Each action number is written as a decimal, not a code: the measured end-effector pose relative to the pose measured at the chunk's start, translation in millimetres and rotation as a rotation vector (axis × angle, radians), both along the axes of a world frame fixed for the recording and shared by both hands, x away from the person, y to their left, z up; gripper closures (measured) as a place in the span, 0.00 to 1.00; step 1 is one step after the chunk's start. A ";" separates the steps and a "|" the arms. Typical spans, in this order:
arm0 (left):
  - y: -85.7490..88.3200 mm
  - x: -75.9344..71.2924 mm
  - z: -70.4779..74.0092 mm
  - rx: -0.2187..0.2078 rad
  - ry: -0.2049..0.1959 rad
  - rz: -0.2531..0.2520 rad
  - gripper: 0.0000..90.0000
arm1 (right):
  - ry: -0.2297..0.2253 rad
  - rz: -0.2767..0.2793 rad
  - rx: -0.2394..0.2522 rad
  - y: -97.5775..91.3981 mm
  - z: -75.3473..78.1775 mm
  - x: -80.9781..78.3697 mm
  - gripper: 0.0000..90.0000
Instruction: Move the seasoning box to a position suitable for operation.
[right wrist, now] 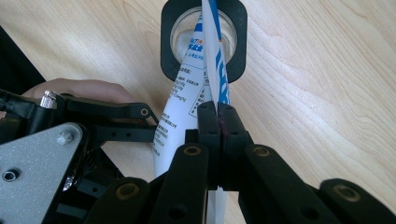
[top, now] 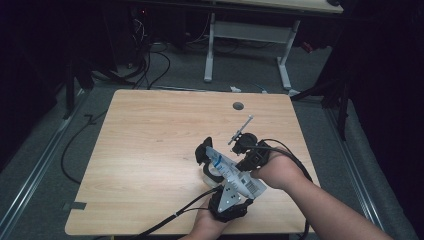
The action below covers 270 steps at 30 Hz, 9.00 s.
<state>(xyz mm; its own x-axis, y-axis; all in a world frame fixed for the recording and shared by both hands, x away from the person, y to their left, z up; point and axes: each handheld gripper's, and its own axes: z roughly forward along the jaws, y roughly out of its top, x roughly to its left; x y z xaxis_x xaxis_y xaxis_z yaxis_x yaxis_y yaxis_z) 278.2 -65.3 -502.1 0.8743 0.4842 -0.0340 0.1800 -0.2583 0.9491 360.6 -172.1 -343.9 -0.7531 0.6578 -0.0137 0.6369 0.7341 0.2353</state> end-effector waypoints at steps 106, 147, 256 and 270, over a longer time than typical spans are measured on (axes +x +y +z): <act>-2.4 4.2 8.8 -0.029 0.006 0.014 0.59 | -0.016 0.007 -0.007 3.4 5.5 7.1 1.00; -2.3 4.2 10.7 -0.039 0.003 0.020 0.59 | -0.011 0.008 -0.004 5.9 6.4 8.6 1.00; -1.3 8.4 17.9 -0.047 -0.013 0.040 0.61 | -0.021 0.016 0.008 10.3 9.5 11.4 1.00; -3.0 7.7 17.0 -0.049 -0.012 0.037 0.61 | -0.024 0.015 0.012 7.2 9.0 10.4 1.00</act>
